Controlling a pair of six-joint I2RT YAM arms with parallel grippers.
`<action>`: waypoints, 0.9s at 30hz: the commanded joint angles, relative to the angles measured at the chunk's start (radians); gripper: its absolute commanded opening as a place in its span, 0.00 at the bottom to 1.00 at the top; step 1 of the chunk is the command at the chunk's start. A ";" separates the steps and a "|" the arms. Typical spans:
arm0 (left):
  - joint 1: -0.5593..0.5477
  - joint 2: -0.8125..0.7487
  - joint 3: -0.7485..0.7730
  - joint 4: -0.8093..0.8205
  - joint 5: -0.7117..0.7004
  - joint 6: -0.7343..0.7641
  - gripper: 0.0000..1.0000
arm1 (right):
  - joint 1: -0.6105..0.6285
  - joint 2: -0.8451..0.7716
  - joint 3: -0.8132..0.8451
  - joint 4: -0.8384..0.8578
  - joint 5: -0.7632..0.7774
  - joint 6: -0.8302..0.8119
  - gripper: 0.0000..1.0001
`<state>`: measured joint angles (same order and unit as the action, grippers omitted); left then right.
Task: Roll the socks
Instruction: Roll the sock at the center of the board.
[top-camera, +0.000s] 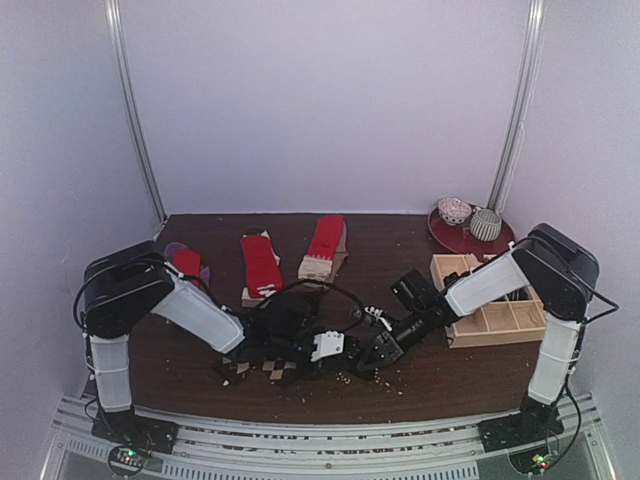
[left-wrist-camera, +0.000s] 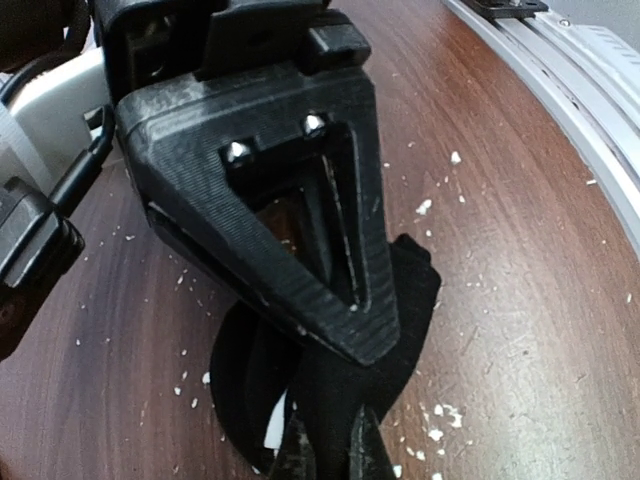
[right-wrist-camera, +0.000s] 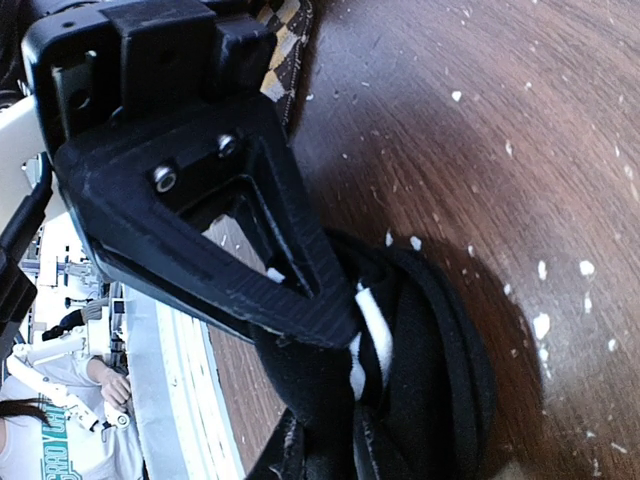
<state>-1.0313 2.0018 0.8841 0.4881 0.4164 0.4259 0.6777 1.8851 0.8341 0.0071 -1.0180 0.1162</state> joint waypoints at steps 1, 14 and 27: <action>0.000 0.028 0.037 -0.145 -0.013 -0.045 0.00 | 0.006 -0.016 -0.049 -0.080 0.102 0.009 0.19; 0.041 0.164 0.116 -0.533 0.125 -0.415 0.00 | 0.158 -0.591 -0.410 0.433 0.659 -0.053 0.42; 0.051 0.236 0.125 -0.606 0.167 -0.431 0.00 | 0.341 -0.509 -0.435 0.496 0.986 -0.247 0.45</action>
<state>-0.9611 2.1052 1.0801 0.2333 0.6624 0.0212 1.0107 1.3514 0.3828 0.4644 -0.1589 -0.0780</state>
